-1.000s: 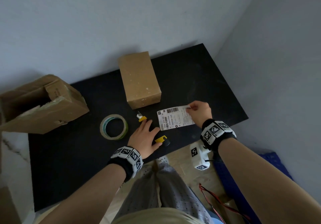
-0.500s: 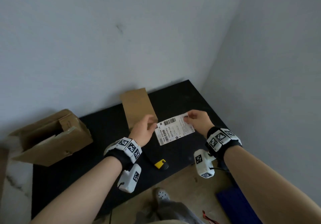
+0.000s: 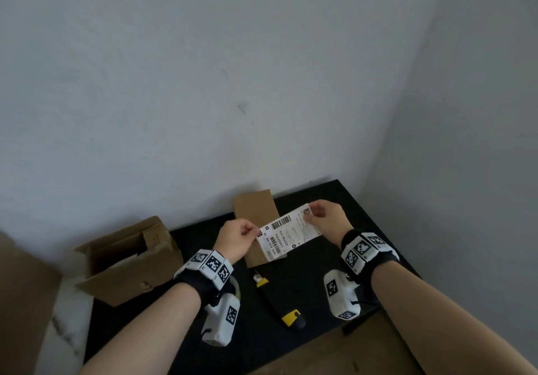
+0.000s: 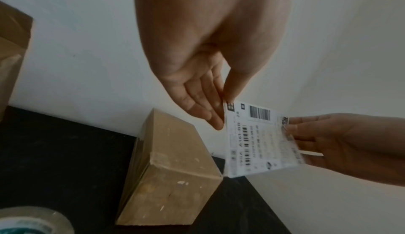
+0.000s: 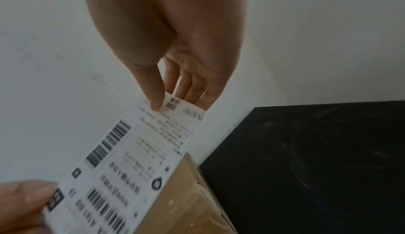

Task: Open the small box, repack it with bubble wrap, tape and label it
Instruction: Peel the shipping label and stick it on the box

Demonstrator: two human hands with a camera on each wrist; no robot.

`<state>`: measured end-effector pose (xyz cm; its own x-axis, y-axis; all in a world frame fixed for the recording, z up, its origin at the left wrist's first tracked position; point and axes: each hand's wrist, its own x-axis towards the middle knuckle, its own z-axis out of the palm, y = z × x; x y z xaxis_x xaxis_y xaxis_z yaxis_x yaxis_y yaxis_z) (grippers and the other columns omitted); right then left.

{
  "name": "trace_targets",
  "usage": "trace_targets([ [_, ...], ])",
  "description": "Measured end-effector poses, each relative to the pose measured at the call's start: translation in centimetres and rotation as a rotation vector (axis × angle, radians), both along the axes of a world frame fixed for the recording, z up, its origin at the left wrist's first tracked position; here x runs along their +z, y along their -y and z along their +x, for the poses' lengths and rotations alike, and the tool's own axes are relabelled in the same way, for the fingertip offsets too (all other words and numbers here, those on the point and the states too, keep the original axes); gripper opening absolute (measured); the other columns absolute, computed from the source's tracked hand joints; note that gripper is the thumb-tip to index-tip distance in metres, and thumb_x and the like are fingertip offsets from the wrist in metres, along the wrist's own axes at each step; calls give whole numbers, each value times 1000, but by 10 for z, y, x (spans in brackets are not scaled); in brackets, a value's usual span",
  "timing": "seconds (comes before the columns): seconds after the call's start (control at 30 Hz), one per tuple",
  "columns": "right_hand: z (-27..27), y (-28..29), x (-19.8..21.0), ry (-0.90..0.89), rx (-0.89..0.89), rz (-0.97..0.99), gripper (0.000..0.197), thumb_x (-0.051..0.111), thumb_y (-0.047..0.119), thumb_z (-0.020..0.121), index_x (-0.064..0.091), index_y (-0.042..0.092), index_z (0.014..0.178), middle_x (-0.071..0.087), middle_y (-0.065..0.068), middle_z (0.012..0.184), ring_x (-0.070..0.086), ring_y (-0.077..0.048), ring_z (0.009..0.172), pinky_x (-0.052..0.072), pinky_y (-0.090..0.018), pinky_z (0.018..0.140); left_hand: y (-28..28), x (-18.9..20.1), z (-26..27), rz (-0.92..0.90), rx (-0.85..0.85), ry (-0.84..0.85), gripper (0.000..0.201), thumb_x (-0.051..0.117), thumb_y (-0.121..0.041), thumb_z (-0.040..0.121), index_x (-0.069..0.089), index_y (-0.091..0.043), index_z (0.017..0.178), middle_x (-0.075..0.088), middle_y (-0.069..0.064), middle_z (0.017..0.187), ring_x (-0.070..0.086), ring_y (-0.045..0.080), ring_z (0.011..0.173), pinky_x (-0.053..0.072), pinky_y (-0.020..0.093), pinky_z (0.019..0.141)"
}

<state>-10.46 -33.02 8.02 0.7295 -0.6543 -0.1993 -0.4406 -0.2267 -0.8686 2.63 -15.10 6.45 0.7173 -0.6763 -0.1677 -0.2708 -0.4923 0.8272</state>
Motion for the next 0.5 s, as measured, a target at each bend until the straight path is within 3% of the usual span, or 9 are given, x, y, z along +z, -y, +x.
trace_targets([
  [0.1,9,-2,4,33,-64,-115,47,68,13,82,51,15,126,57,2,119,54,-14,113,44,-28,94,0,4,8,-86,95,-75,12,58,-8,90,63,-11,80,72,10,84,71,23,76,57,43,81],
  [0.17,15,-6,10,71,-78,-152,44,69,14,82,54,15,123,58,2,117,54,-12,109,44,-27,93,2,8,11,-132,142,-111,13,57,-7,91,61,-10,79,72,13,84,71,25,75,57,43,78],
  [0.27,25,-18,17,120,39,-139,26,67,15,85,64,12,110,66,1,106,59,-6,95,49,-22,88,7,17,9,-187,165,-165,9,56,-6,91,60,-7,84,70,12,85,71,19,73,59,29,69],
  [0.33,32,-27,17,140,124,-108,19,67,15,85,69,11,103,69,0,101,63,-6,92,52,-24,88,10,21,7,-231,160,-206,7,56,-6,91,60,-6,85,69,10,82,70,15,71,57,22,65],
  [0.43,40,-37,12,150,173,-64,20,69,18,83,70,12,102,71,-1,99,64,-10,94,52,-32,92,14,23,4,-263,165,-220,7,58,-8,91,62,-4,86,69,6,77,67,6,62,53,15,58],
  [0.5,42,-42,9,165,177,-42,22,71,19,81,71,12,102,71,0,98,65,-9,94,52,-32,93,16,23,3,-268,177,-217,10,59,-9,90,65,-1,91,68,6,77,66,9,65,53,15,58],
])
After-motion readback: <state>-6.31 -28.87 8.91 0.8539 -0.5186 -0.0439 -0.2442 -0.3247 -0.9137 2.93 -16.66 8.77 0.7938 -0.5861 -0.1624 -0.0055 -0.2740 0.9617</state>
